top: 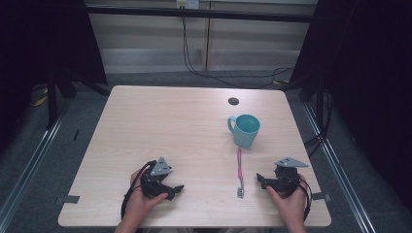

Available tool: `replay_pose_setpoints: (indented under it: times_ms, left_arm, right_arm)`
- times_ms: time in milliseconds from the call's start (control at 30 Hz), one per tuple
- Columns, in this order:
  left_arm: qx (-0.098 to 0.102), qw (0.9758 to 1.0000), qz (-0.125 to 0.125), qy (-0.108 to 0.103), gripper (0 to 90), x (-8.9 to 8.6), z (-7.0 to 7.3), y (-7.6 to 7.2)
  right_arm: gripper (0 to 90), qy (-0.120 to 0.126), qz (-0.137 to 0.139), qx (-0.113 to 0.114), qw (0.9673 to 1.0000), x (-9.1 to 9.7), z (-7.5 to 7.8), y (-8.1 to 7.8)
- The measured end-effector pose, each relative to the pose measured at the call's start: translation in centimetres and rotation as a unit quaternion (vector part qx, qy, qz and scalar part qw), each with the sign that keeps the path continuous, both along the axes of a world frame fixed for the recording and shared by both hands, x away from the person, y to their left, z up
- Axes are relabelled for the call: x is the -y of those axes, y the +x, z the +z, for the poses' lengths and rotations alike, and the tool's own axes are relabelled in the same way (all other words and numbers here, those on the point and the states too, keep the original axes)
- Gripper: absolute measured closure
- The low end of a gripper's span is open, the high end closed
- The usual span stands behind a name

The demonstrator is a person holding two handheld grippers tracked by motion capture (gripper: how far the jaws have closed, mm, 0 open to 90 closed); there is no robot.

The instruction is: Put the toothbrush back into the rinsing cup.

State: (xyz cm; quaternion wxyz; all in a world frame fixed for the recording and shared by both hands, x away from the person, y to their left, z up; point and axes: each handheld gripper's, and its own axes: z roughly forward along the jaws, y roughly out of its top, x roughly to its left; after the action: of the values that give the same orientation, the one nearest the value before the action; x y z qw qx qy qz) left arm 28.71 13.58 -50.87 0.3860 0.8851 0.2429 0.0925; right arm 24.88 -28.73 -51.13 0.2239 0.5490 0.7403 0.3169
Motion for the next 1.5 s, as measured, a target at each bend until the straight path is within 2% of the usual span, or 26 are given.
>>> replay_pose_setpoints:
  times_ms: [300, 400, 433, 467, 500, 533, 667, 767, 800, 833, 900, 967, 1333, 1500]
  left_arm:
    - [-0.001, 1.0000, 0.003, -0.001, 17.5, 0.0, 0.0, 0.0]
    - [-0.002, 1.0000, 0.003, -0.001, 17.8, 0.0, 0.0, 0.0]
    - [-0.002, 1.0000, 0.003, -0.001, 17.9, 0.0, 0.0, 0.0]
    - [-0.002, 1.0000, 0.003, -0.001, 18.0, 0.0, 0.0, 0.0]
    - [-0.001, 1.0000, 0.003, -0.002, 18.0, 0.0, 0.0, 0.0]
    - [-0.001, 1.0000, 0.003, -0.002, 18.0, 0.0, 0.0, 0.0]
    - [-0.001, 1.0000, 0.003, -0.002, 18.2, 0.0, 0.0, 0.0]
    - [-0.001, 1.0000, 0.003, -0.002, 18.1, 0.0, 0.0, 0.0]
    - [-0.001, 1.0000, 0.003, -0.002, 18.1, 0.0, 0.0, 0.0]
    - [-0.001, 1.0000, 0.004, -0.002, 18.2, 0.0, 0.0, 0.0]
    - [-0.001, 1.0000, 0.004, -0.002, 18.2, 0.0, 0.0, 0.0]
    - [-0.001, 1.0000, 0.004, -0.002, 18.4, 0.0, 0.0, 0.0]
    - [0.000, 1.0000, 0.007, -0.004, 19.1, 0.0, 0.0, 0.0]
    - [0.000, 1.0000, 0.006, -0.005, 19.2, 0.0, 0.0, 0.0]
  right_arm:
    - [11.7, 0.000, -0.004, 0.000, 1.0000, -0.1, 0.0, 0.0]
    - [12.3, -0.002, -0.005, -0.008, 1.0000, -0.1, 0.1, 0.1]
    - [14.4, -0.007, -0.006, -0.022, 0.9997, -0.2, 0.5, 0.3]
    - [14.4, -0.007, -0.006, -0.022, 0.9997, -0.2, 0.5, 0.3]
    - [15.6, -0.007, -0.003, -0.037, 0.9993, -0.4, 0.8, 0.7]
    - [15.6, -0.007, -0.003, -0.037, 0.9993, -0.4, 0.8, 0.7]
    - [17.4, 0.012, -0.006, -0.077, 0.9970, -0.9, 1.8, 1.6]
    - [20.2, 0.012, -0.002, -0.085, 0.9963, -1.2, 2.3, 2.0]
    - [20.2, 0.012, -0.003, -0.093, 0.9956, -1.4, 2.6, 2.2]
    - [21.4, 0.014, 0.001, -0.110, 0.9938, -1.8, 3.1, 2.7]
    - [22.5, 0.013, 0.000, -0.113, 0.9934, -2.0, 3.3, 2.8]
    - [23.4, 0.011, 0.000, -0.131, 0.9913, -2.3, 3.9, 3.2]
    - [25.1, -0.008, 0.012, -0.153, 0.9882, -3.0, 5.0, 4.2]
    - [25.6, -0.007, 0.013, -0.159, 0.9872, -3.2, 5.3, 4.3]
